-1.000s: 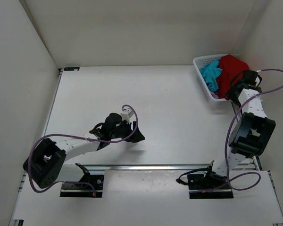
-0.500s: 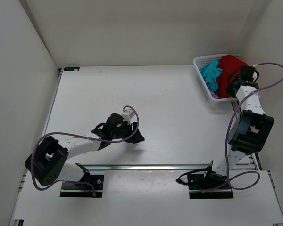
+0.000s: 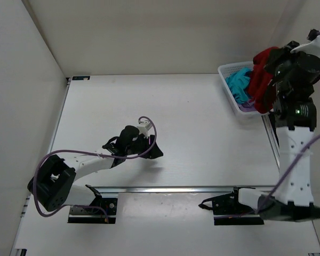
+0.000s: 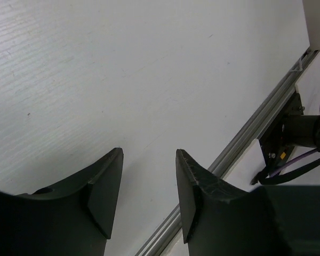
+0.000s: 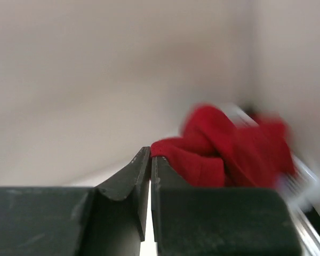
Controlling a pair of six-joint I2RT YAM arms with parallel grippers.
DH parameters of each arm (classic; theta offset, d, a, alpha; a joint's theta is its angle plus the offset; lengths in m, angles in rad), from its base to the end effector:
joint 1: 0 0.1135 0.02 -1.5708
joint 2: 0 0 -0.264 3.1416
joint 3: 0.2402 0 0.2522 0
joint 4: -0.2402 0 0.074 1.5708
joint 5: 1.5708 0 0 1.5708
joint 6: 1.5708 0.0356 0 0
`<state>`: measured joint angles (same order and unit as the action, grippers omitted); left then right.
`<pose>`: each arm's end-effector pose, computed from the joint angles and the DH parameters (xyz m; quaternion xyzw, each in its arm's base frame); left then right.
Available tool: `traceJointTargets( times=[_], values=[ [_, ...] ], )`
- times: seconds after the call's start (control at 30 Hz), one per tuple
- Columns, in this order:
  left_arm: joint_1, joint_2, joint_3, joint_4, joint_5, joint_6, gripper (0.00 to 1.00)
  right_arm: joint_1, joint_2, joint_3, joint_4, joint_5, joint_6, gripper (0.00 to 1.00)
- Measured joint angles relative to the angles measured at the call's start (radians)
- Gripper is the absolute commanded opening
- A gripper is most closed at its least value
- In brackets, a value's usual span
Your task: Fold and stack the t-shirts
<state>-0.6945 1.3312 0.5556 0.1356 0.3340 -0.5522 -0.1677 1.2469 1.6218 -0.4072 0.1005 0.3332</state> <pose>0.1928 -0.1757 0.1770 0.1371 0.8737 -0.3789 0.2726 0.2472 -0.0455 0.5058 0.2117 0.6865 0.0215 0.6953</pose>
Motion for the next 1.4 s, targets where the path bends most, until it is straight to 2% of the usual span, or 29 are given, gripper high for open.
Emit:
traceJointTargets(
  times=[0.17, 0.33, 0.4, 0.47, 0.5, 0.63, 0.77, 0.87, 0.97, 1.07, 1.17, 1.3, 1.4],
  values=[
    [0.038, -0.023, 0.027, -0.022, 0.001, -0.014, 0.56, 0.395, -0.138, 0.149, 0.066, 0.060, -0.113, 0.00],
    [0.141, -0.082, 0.030, -0.037, 0.006, -0.045, 0.58, 0.794, -0.202, 0.161, 0.142, 0.165, -0.246, 0.00],
    [0.199, -0.118, 0.025, -0.039, 0.012, -0.063, 0.60, 0.887, -0.200, 0.140, 0.173, 0.185, -0.278, 0.00],
    [0.267, -0.163, 0.012, -0.037, 0.019, -0.080, 0.60, 0.879, -0.179, 0.119, 0.172, 0.151, -0.265, 0.00],
    [0.301, -0.182, 0.003, -0.038, 0.023, -0.087, 0.63, 0.837, -0.162, 0.109, 0.171, 0.102, -0.243, 0.00],
    [0.378, -0.237, -0.026, -0.055, 0.020, -0.103, 0.63, 0.516, -0.101, -0.006, 0.235, -0.225, -0.059, 0.00],
    [0.352, -0.267, -0.050, -0.079, -0.005, -0.103, 0.63, 0.235, -0.010, -0.297, 0.414, -0.538, 0.158, 0.00],
    [0.320, -0.284, -0.078, -0.099, -0.043, -0.098, 0.64, 0.115, 0.107, -0.490, 0.469, -0.696, 0.280, 0.01],
    [0.255, -0.258, -0.084, -0.114, -0.101, -0.088, 0.66, 0.048, 0.193, -0.612, 0.474, -0.784, 0.356, 0.00],
    [0.196, -0.192, -0.085, -0.110, -0.127, -0.084, 0.67, 0.042, 0.195, -0.626, 0.451, -0.804, 0.365, 0.00],
    [0.167, -0.111, -0.088, -0.102, -0.138, -0.089, 0.66, 0.101, 0.171, -0.549, 0.419, -0.783, 0.325, 0.00],
    [0.127, -0.050, -0.088, -0.098, -0.147, -0.097, 0.63, 0.226, 0.176, -0.378, 0.338, -0.727, 0.274, 0.00],
    [0.159, -0.059, -0.087, -0.097, -0.131, -0.102, 0.62, 0.352, 0.246, -0.175, 0.256, -0.710, 0.246, 0.00]
  ],
)
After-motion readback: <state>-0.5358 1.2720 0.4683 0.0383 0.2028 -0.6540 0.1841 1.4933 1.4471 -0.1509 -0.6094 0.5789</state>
